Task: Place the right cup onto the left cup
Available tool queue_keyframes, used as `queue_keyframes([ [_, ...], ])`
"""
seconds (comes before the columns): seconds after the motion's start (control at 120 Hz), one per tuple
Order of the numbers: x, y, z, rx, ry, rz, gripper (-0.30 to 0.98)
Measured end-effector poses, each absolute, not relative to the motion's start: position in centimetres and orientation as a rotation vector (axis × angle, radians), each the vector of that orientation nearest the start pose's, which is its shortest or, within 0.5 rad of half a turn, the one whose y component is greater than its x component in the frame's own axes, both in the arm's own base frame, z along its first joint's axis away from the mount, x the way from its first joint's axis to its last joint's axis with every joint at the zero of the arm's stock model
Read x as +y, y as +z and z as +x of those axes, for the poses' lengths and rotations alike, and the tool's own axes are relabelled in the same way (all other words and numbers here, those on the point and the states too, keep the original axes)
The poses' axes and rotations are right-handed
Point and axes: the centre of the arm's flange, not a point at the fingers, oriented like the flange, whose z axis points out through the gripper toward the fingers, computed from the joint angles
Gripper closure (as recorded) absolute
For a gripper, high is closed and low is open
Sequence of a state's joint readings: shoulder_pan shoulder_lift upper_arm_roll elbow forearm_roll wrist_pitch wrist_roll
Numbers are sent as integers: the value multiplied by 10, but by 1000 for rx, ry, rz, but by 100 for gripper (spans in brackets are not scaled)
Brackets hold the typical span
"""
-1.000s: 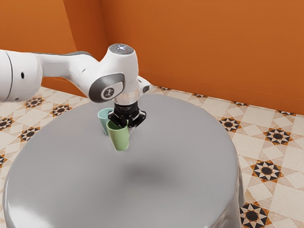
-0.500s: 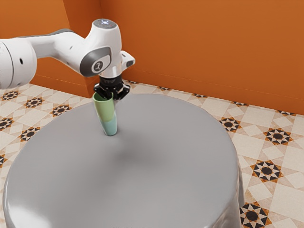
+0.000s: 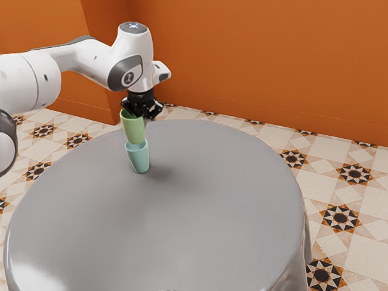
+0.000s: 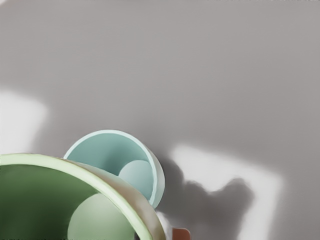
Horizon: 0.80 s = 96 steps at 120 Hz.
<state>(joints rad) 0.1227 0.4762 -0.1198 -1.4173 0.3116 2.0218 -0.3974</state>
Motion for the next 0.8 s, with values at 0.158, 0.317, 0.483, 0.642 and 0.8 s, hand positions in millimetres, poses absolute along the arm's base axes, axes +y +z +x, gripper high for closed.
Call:
queue_keyframes([
  [0.158,51,436,712,-383,-234,-2897,78],
  [0.317,62,420,717,-331,-196,-2906,78],
  [0.483,65,411,723,-279,-192,-2915,78],
  [0.642,66,413,726,-235,-201,-2917,78],
  [0.8,65,410,728,-194,-200,-2921,78],
])
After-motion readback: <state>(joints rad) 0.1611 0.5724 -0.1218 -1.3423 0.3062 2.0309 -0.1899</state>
